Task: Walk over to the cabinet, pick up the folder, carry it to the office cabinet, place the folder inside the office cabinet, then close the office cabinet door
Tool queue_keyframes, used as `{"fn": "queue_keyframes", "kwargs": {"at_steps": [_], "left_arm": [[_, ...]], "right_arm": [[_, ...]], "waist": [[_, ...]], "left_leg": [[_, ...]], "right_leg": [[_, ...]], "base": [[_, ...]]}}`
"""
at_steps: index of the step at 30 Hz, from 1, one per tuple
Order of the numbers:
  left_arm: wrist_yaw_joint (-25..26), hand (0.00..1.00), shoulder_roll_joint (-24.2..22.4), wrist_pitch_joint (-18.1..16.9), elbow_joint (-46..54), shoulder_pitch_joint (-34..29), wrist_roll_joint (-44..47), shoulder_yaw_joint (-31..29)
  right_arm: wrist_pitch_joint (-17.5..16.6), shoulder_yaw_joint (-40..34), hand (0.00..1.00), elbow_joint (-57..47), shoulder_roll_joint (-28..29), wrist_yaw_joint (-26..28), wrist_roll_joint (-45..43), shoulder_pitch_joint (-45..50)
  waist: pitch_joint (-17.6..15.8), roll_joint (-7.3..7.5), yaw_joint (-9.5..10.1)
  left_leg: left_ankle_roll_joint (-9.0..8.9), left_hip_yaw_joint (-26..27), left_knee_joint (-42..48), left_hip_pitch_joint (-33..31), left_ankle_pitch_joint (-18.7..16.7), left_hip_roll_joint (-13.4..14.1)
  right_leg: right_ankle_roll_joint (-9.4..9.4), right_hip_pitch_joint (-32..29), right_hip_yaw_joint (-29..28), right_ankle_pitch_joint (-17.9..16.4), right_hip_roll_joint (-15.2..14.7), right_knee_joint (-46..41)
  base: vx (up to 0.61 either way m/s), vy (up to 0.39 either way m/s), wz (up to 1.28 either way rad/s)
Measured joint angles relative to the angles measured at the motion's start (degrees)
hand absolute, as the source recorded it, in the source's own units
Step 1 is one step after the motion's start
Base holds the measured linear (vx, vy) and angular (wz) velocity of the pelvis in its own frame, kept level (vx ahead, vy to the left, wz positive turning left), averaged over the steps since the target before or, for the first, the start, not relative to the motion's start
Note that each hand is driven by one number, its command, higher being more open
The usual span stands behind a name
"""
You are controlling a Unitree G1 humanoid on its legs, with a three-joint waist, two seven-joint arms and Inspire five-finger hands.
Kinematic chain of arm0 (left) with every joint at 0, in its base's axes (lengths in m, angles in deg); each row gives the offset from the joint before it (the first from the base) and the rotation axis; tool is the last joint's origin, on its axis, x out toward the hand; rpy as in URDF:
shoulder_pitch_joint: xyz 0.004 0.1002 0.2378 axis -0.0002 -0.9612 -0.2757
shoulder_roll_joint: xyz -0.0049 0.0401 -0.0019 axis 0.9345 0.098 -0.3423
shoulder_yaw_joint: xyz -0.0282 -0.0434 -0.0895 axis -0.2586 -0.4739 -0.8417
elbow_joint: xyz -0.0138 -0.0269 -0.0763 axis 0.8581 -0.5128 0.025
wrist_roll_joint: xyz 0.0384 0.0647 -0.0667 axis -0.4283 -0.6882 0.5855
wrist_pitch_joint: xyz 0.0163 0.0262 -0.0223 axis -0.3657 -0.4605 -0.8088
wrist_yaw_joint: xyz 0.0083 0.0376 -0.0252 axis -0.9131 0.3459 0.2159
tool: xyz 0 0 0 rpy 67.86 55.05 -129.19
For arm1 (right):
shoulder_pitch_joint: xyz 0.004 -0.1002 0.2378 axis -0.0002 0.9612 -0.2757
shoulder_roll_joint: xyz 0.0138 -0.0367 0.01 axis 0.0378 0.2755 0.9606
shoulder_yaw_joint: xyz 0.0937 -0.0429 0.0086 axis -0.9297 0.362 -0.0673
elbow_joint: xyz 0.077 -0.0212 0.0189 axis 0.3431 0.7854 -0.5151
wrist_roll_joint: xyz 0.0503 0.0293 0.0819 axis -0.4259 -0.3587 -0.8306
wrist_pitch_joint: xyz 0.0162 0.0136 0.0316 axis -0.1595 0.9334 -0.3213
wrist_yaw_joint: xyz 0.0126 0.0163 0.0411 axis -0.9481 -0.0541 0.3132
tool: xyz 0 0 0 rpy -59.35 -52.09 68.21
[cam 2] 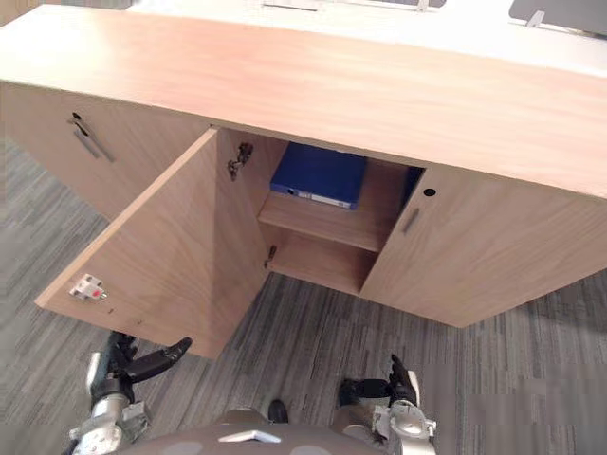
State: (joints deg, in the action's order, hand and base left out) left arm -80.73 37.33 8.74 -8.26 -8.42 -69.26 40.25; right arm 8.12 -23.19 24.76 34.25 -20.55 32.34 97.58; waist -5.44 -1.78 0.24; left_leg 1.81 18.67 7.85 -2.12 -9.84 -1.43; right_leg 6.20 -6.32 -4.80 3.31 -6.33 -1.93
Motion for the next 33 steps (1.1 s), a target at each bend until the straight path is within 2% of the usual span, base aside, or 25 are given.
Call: {"fn": "queue_keyframes", "kwargs": {"at_steps": [4, 10, 14, 18, 22, 24, 26, 29, 33], "left_arm": [[-0.28, 1.0, 1.14, 0.77, -2.08, 0.0, 0.0, 1.44], [-0.56, 1.0, 1.82, 3.82, -6.51, -0.1, 0.0, 6.41], [-1.39, 1.0, 3.0, 4.9, -10.02, -0.17, -0.43, 12.85], [-5.78, 1.0, 4.48, 5.77, -11.35, 0.51, -4.8, 21.6], [-10.22, 1.0, 5.52, 5.04, -11.22, 5.16, -8.59, 27.99], [-11.55, 1.0, 4.65, 4.44, -11.21, 9.8, -9.11, 31.22], [-12.65, 1.0, 3.63, 3.02, -10.65, 12.97, -9.53, 32.58], [-13.36, 1.0, 1.95, 0.95, -10.0, 19.11, -10.44, 34.61], [-11.82, 1.0, 0.49, 0.52, -10.7, 25.64, -13.24, 35.69]], "right_arm": [[-0.14, 0.07, 1.0, -0.27, 0.58, 0.06, 0.0, -0.15], [-0.14, 0.02, 1.0, -0.03, 0.42, -0.01, -0.01, 1.28], [-0.16, 0.01, 1.0, 0.15, 0.37, -0.01, -0.04, 1.51], [-0.2, 0.16, 1.0, 0.15, 0.42, 0.01, -0.04, 1.19], [-0.19, 0.27, 1.0, 0.3, 0.41, 0.03, -0.05, 1.33], [-0.14, 0.22, 1.0, 1.39, 0.23, 0.01, -0.14, 1.27], [-0.15, 0.23, 1.0, 1.5, 0.12, 0.02, -0.14, 1.25], [-0.25, 0.24, 1.0, 2.56, -0.24, 0.04, -0.1, 1.26], [-0.23, 0.19, 1.0, 5.28, -1.25, -0.01, -0.11, 2.36]], "waist": [[0.16, -0.2, -0.19], [0.4, -0.57, -0.55], [0.51, -0.7, -1.08], [0.81, -0.77, -2.4], [2.73, -0.42, -4.63], [3.87, -0.26, -6.38], [4.46, -0.33, -7.32], [4.61, -0.12, -8.69], [4.46, -0.53, -10.32]], "left_leg": [[0.66, 0.93, -0.58, 0.28, 0.53, -0.24], [0.81, 1.99, -1.54, 1.41, 1.35, -0.08], [0.14, 3.39, -1.62, 2.14, 1.09, 0.31], [-0.32, 6.05, -1.49, 3.1, 0.64, 1.07], [-0.4, 8.66, -1.52, 3.49, 0.15, 1.23], [-0.8, 10.72, -1.53, 4.35, -0.27, 1.5], [-1.02, 12.23, -1.51, 5.19, -0.61, 1.76], [-1.55, 13.55, -1.45, 6.72, -0.96, 2.24], [-1.79, 13.81, -1.45, 7.68, -1.1, 2.94]], "right_leg": [[-0.1, 0.54, -0.49, 0.64, -0.05, 1.66], [-0.34, 0.69, -1.58, 0.92, 0.73, 2.39], [-0.65, 0.68, -3.18, 1.33, 1.46, 2.25], [-0.77, 0.42, -6.04, 1.96, 2.13, 1.68], [-1.25, -0.73, -9.11, 2.39, 2.92, 1.59], [-1.38, -0.56, -10.98, 3.1, 3.45, 2.47], [-1.48, -0.05, -12.36, 3.83, 3.85, 3.39], [-1.5, 1.52, -13.17, 4.84, 4.31, 5.3], [-1.65, 2.72, -13.12, 4.95, 4.94, 6.45]], "base": [[0.02, 0.034, -0.09], [0.03, -0.017, -0.1], [-0.02, -0.035, -0.22], [-0.06, -0.04, -0.36], [-0.04, -0.02, -0.46], [0.02, -0.009, -0.49], [0.06, 0.0, -0.49], [0.08, -0.009, -0.28], [0.1, -0.02, -0.06]]}}
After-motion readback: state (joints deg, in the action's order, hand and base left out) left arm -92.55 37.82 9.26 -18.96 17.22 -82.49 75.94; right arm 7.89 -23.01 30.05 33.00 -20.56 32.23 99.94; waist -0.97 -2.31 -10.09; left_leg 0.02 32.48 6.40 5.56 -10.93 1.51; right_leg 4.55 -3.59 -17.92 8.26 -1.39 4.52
